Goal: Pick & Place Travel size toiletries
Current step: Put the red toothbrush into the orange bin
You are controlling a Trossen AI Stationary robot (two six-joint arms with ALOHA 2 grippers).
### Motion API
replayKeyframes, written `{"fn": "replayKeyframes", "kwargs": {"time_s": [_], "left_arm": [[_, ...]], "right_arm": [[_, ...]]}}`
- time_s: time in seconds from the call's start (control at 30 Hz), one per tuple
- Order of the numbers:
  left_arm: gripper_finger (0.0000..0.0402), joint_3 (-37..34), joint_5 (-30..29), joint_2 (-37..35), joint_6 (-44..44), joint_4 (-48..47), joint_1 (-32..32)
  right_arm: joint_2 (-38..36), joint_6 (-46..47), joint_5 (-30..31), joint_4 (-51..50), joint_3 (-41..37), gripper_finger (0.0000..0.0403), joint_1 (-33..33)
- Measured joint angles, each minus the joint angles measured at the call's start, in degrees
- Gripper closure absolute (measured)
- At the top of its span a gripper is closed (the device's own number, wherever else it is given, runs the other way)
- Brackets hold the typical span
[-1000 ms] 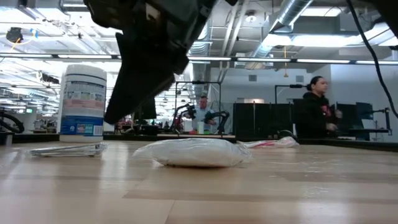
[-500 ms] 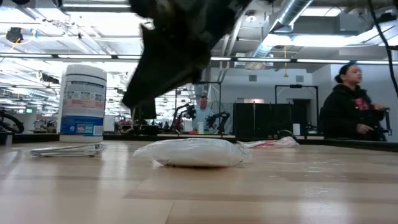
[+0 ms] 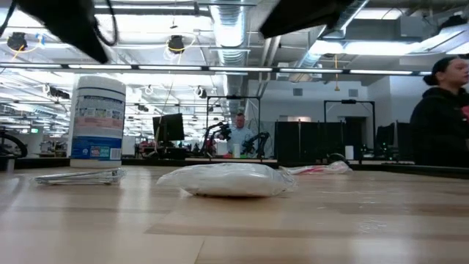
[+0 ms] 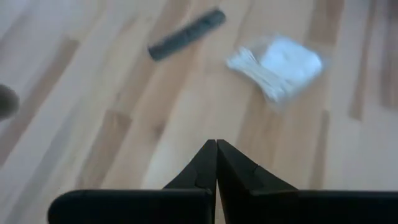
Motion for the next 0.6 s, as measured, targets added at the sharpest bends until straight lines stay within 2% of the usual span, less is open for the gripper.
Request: {"fn": "replayKeyframes", "kwargs": {"time_s": [0.2, 0.4, 0.5, 0.6], "left_arm": [[0.0402, -5.7, 0.0, -4.0, 14.2, 15.7, 9.2], [0.0402, -10.7, 3.7, -6.0, 24.2, 31.3, 18.3], [0.0402, -13.7, 9.1, -6.0, 26.4, 37.1, 20.4], [0.0402, -16.3, 14.3, -5.9, 26.7, 39.9, 21.6]], "right_arm": [[-13.2, 7.6, 0.7, -0.6, -10.4, 0.0403, -1.4], [-20.9, 6.9, 0.2, -4.3, -15.0, 0.0403, -9.6], [-22.8, 5.7, -8.1, -10.0, -15.0, 0.0403, -16.8], [-24.1, 1.3, -19.5, -14.3, -15.0, 0.0403, -24.8]]}}
